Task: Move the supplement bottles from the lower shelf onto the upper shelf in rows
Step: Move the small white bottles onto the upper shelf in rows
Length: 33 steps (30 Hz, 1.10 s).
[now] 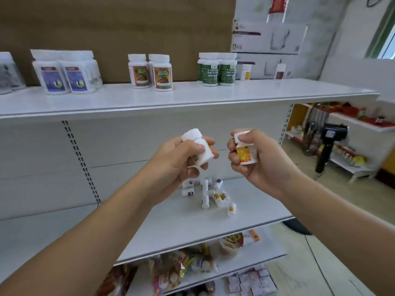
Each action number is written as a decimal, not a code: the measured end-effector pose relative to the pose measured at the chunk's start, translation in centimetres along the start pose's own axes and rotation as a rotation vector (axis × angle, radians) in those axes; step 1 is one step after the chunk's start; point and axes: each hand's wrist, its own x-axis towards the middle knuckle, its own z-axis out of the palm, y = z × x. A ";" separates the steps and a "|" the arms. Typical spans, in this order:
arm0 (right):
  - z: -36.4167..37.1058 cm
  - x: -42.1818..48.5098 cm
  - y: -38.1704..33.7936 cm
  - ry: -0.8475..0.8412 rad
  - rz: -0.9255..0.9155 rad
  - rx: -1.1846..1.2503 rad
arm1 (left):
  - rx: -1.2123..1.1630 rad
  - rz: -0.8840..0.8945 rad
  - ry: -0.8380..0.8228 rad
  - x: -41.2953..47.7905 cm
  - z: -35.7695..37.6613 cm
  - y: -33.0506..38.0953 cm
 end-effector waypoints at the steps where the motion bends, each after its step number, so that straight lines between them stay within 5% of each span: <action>1: 0.1 -0.2 -0.9 -0.005 -0.030 -0.018 | 0.031 0.006 0.013 0.1 0.4 1.1; 11: -5.1 4.4 -11.0 -0.072 -0.166 -0.034 | 0.317 0.206 0.098 8.3 7.9 7.5; 17: -10.4 11.4 -16.9 -0.066 -0.234 -0.290 | 0.571 0.240 0.063 17.2 10.9 9.8; 23: -16.4 20.7 -21.0 -0.093 -0.268 -0.650 | 0.982 0.169 0.231 26.4 12.7 10.9; 28: -19.2 27.1 -20.7 -0.143 -0.219 -0.910 | 1.266 0.014 0.176 32.3 13.3 9.3; 33: -19.4 32.1 -19.7 -0.131 -0.172 -1.002 | 1.243 -0.021 0.295 36.5 12.6 6.7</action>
